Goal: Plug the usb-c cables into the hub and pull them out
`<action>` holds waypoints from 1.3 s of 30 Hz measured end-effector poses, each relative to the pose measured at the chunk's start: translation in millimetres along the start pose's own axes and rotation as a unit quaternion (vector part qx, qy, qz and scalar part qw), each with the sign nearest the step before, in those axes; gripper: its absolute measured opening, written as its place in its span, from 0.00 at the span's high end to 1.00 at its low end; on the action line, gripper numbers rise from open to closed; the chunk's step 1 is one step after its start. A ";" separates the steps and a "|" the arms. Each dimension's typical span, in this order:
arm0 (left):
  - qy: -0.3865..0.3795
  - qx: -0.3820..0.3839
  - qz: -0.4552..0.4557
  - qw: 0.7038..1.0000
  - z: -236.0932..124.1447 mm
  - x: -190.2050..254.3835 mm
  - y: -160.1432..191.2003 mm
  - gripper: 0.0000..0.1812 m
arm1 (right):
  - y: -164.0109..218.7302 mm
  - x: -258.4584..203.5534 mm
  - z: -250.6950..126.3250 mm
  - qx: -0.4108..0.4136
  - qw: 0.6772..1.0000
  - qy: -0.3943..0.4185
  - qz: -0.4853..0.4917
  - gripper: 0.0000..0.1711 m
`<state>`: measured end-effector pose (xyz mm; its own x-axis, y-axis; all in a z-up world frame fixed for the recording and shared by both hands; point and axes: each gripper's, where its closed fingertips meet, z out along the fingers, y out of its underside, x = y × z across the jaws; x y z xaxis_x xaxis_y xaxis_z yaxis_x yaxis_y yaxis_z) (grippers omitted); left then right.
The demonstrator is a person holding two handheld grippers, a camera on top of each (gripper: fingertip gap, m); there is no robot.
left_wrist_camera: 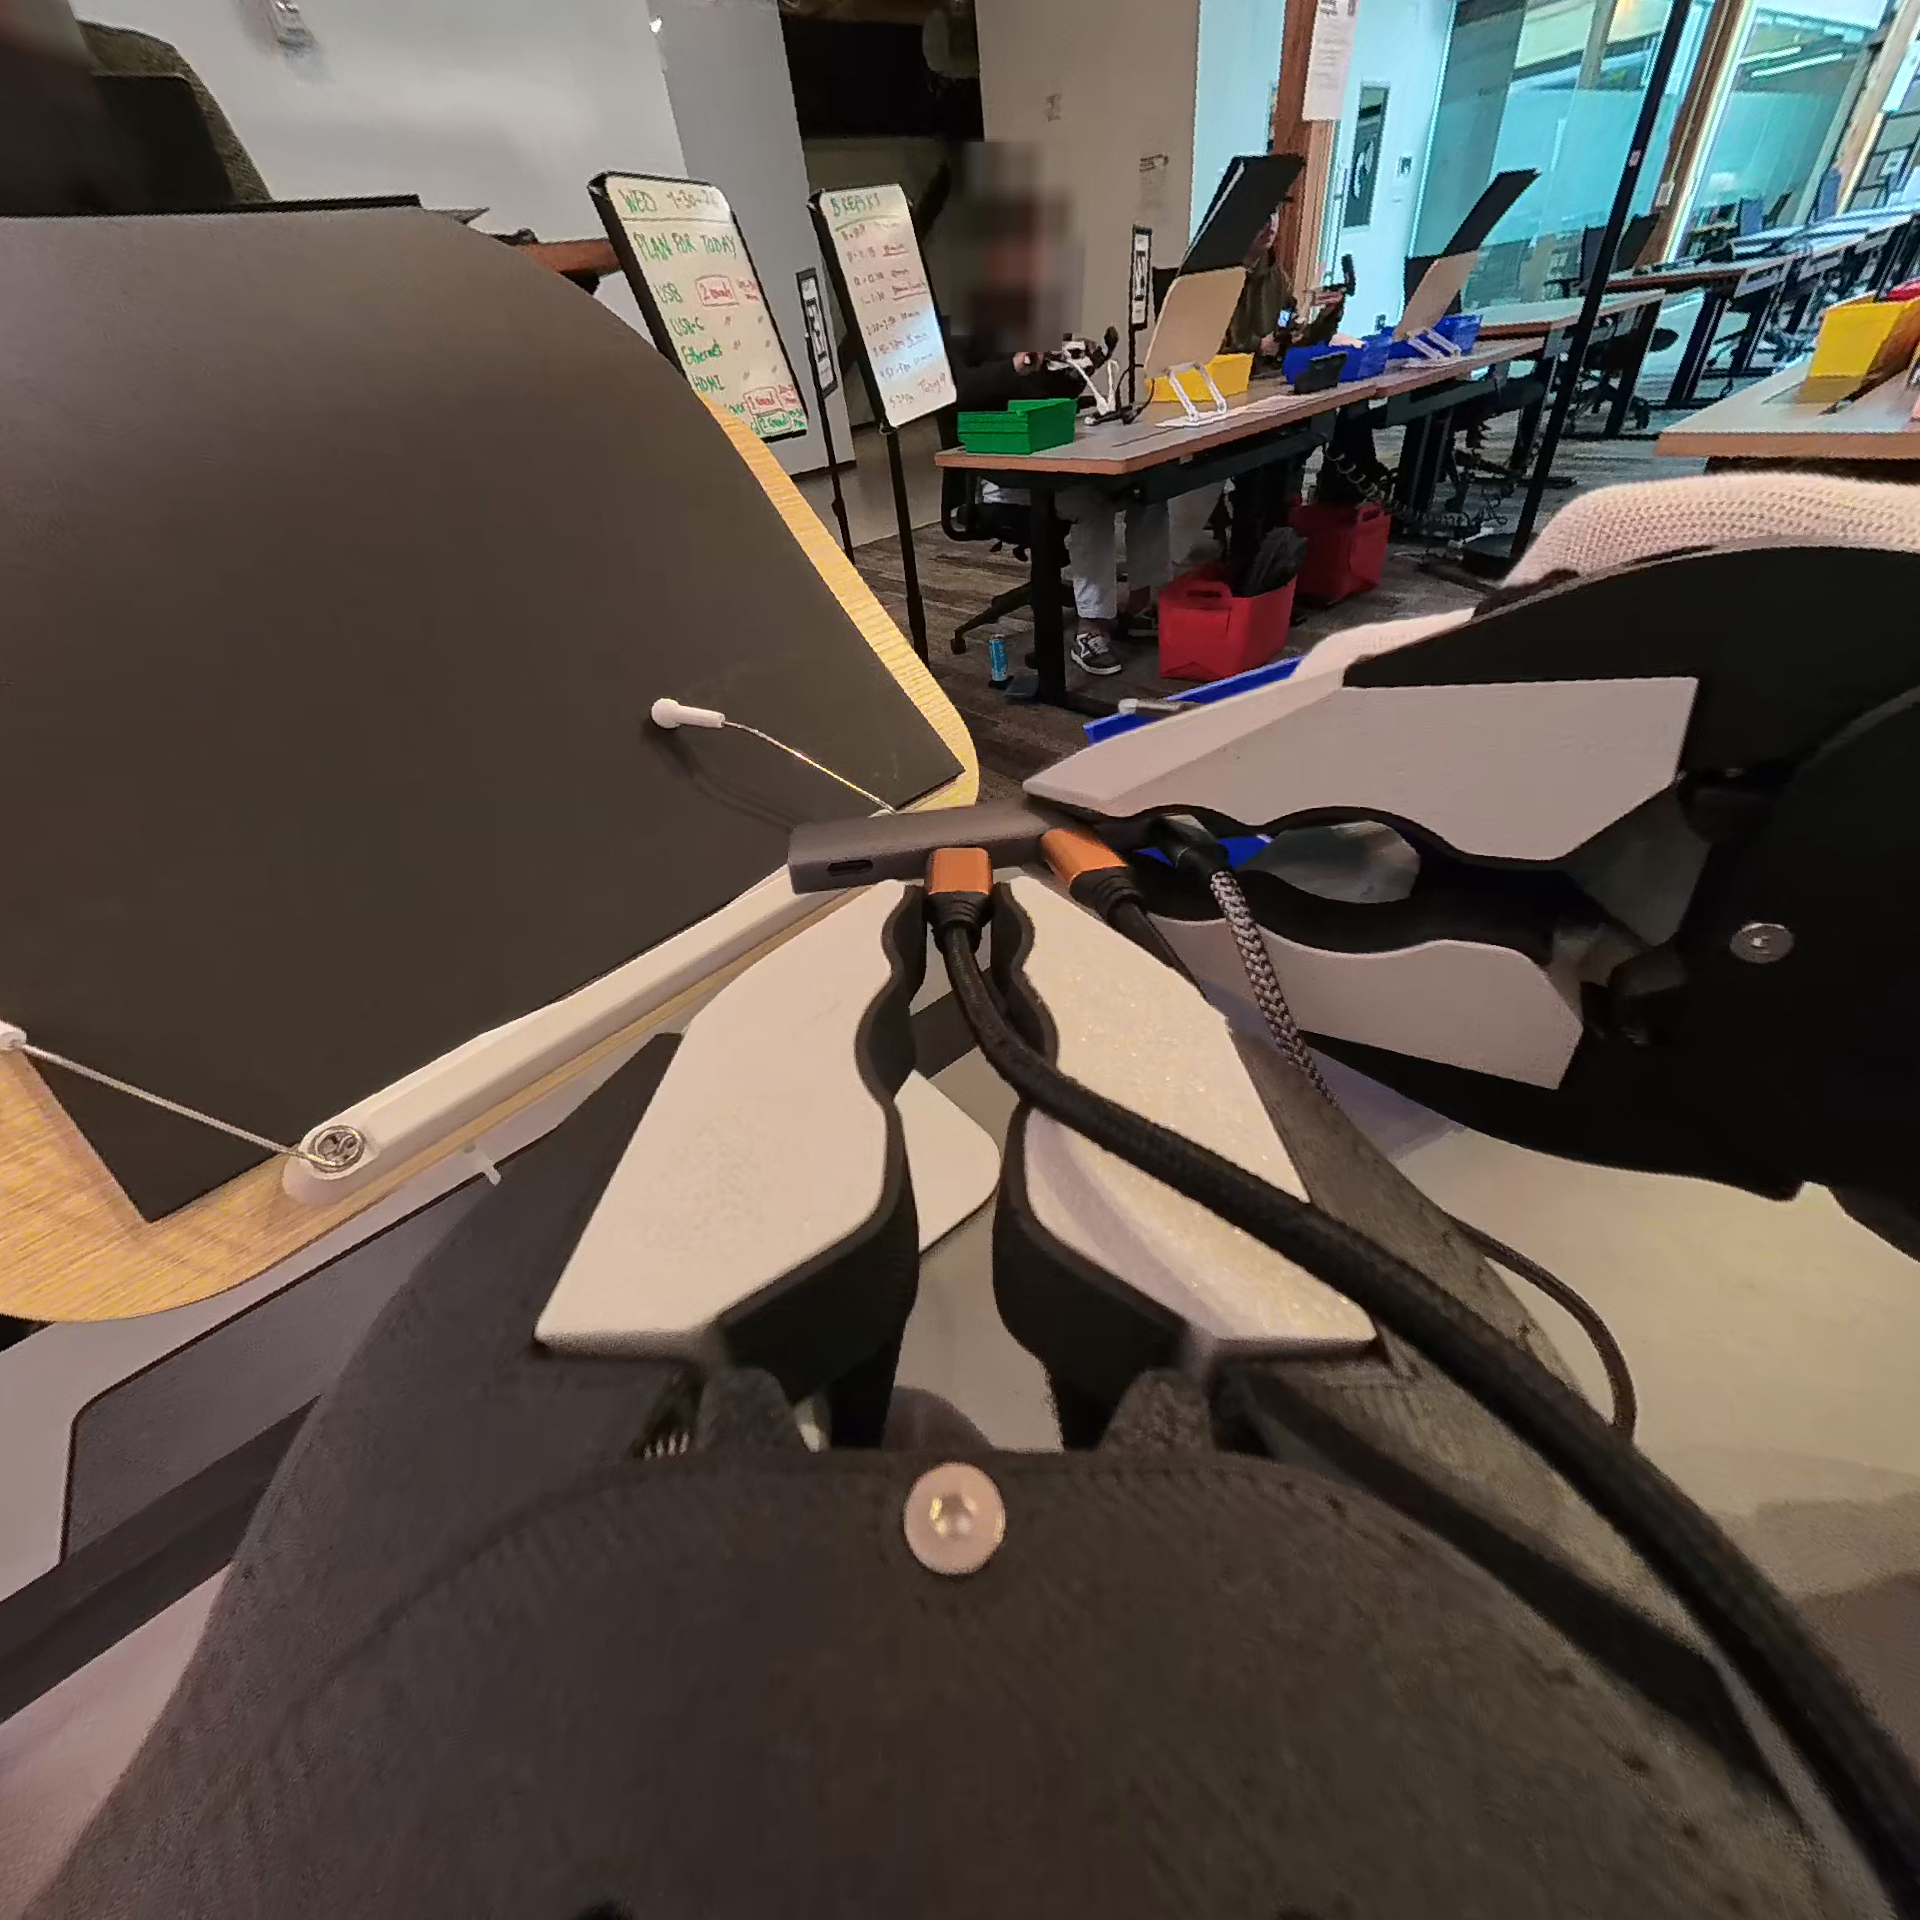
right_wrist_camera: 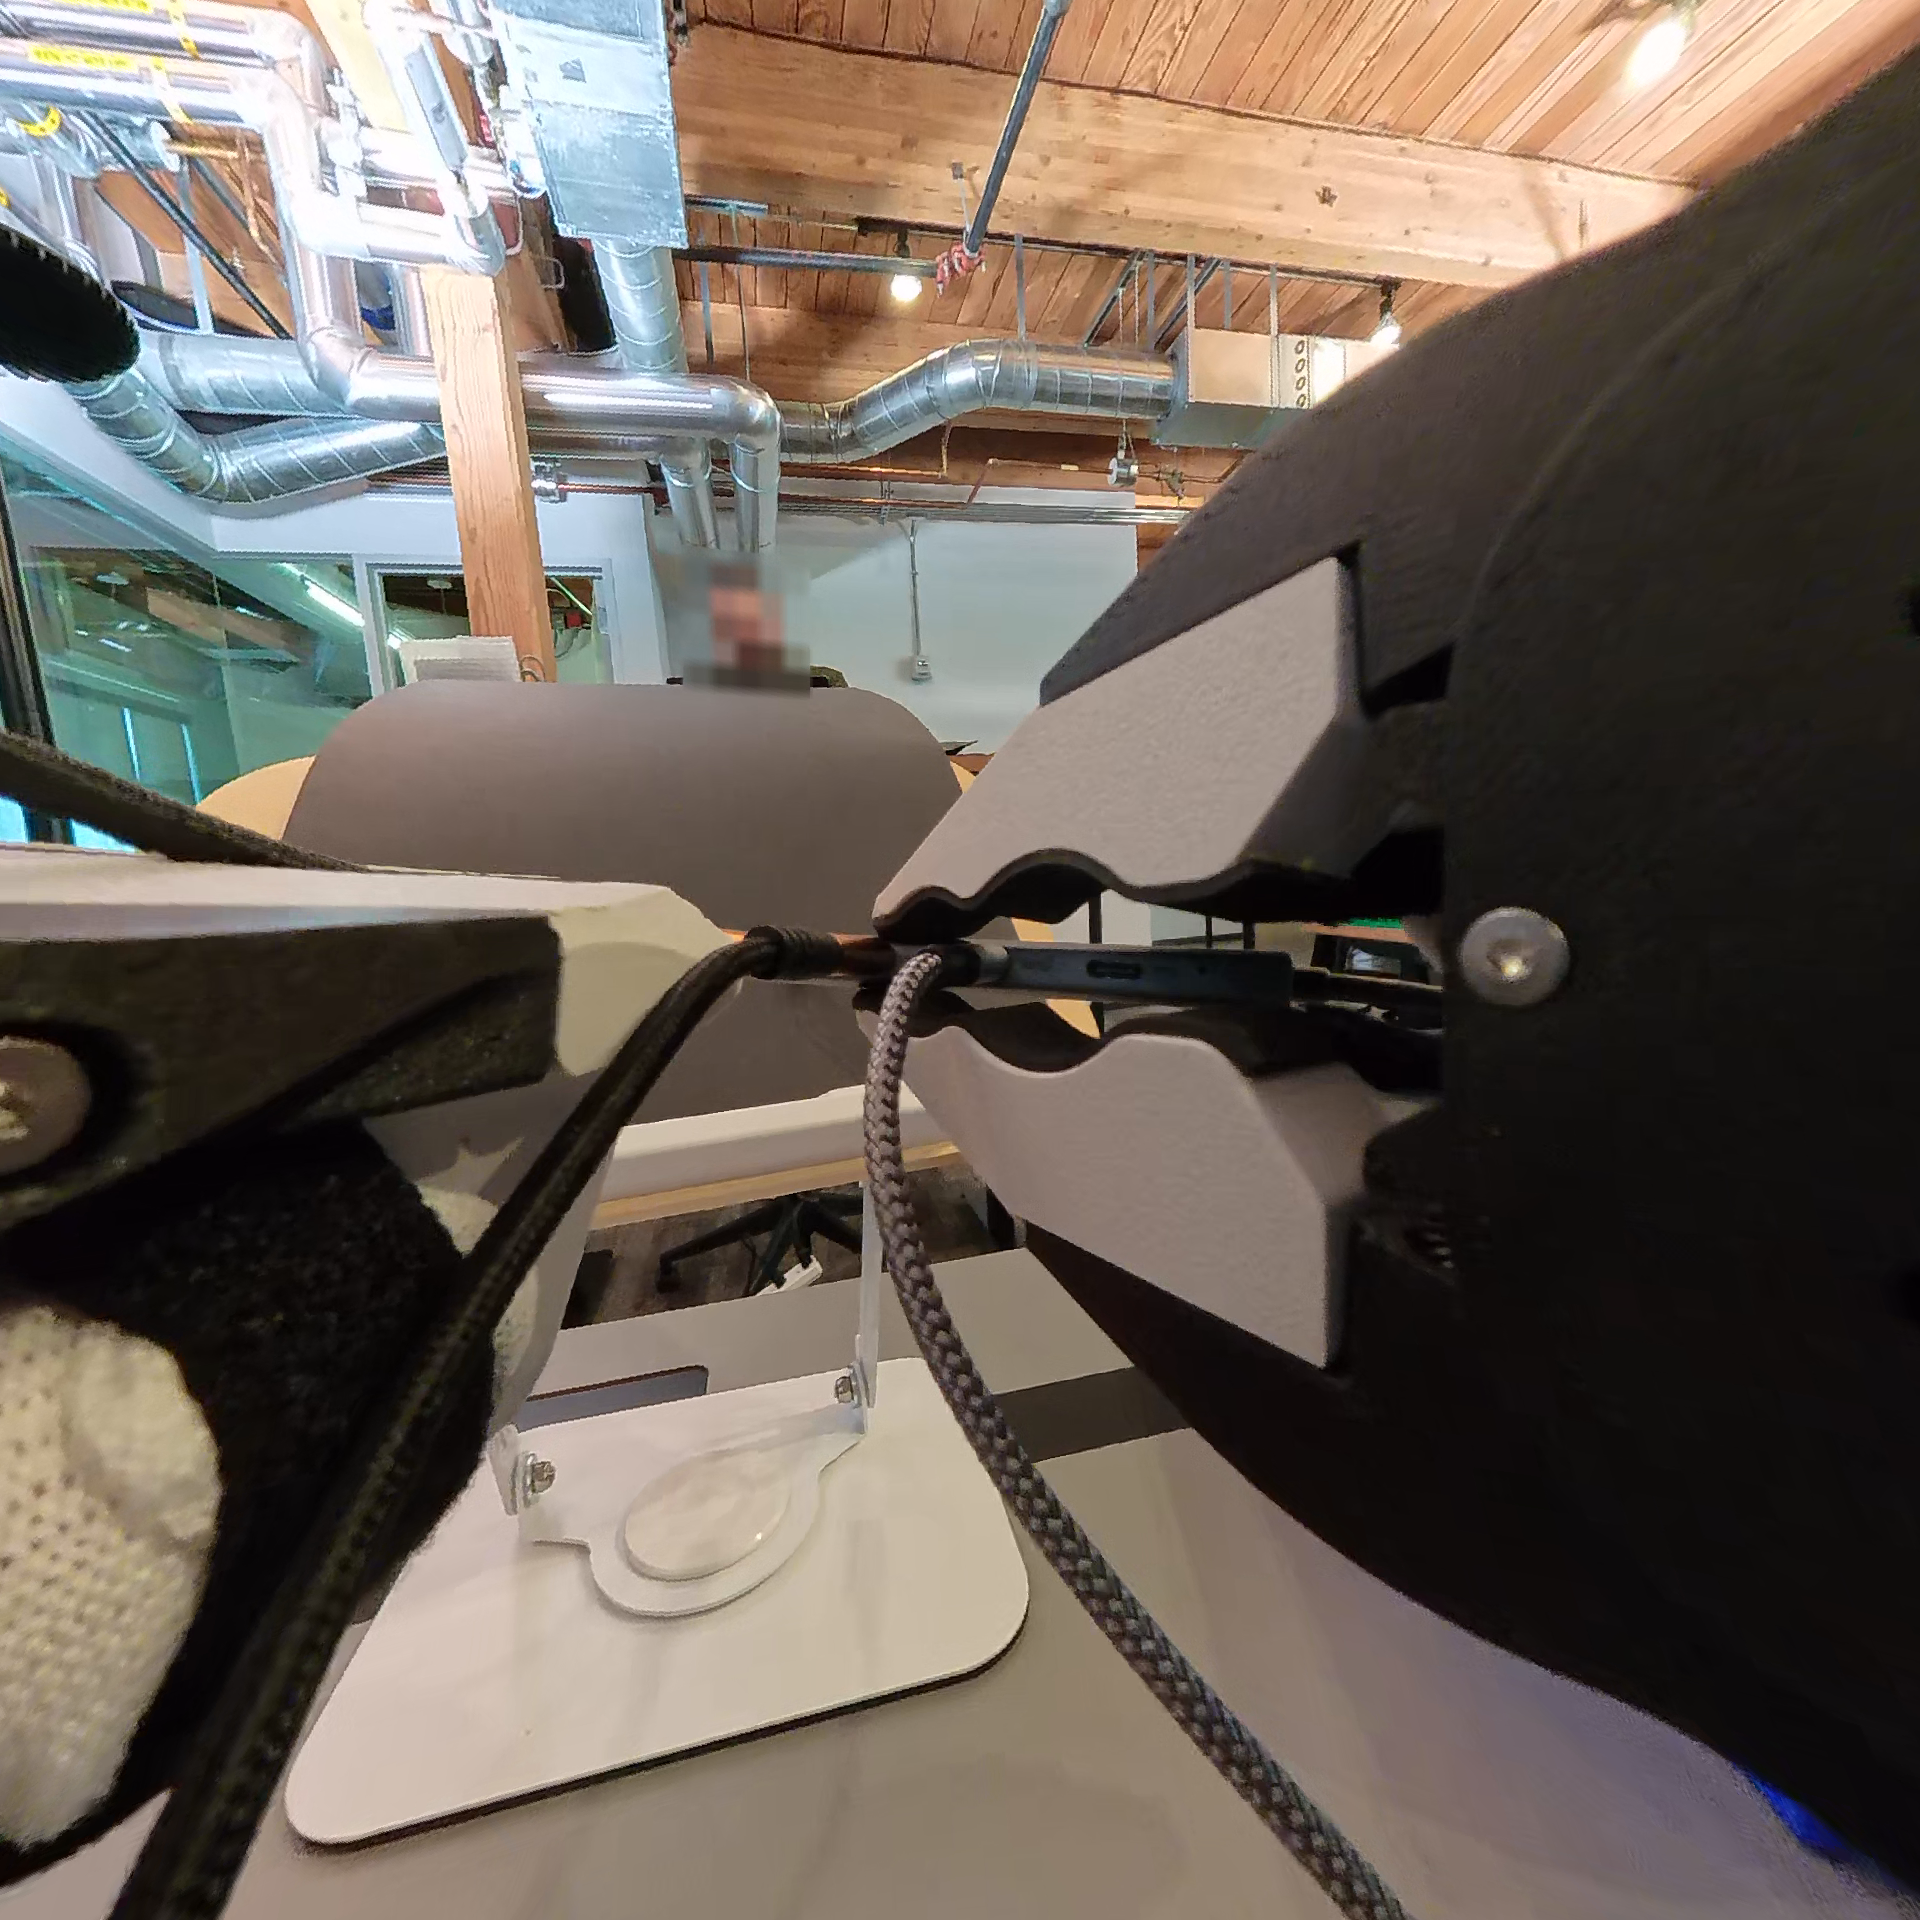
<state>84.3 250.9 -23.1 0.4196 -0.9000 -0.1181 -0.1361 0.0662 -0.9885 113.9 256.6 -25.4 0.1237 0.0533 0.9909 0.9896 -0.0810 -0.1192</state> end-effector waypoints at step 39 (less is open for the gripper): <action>-0.001 0.012 -0.025 1.000 1.6 -0.3 2.8 0.93 | -6.2 -2.7 -3.8 0.001 1.000 0.005 -0.015 0.96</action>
<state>85.2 252.0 -26.0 0.4274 -0.9015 -0.0680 -0.0927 0.0311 -0.9952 107.1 253.2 -27.2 0.0927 0.0463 0.9946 0.9931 -0.0768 -0.0890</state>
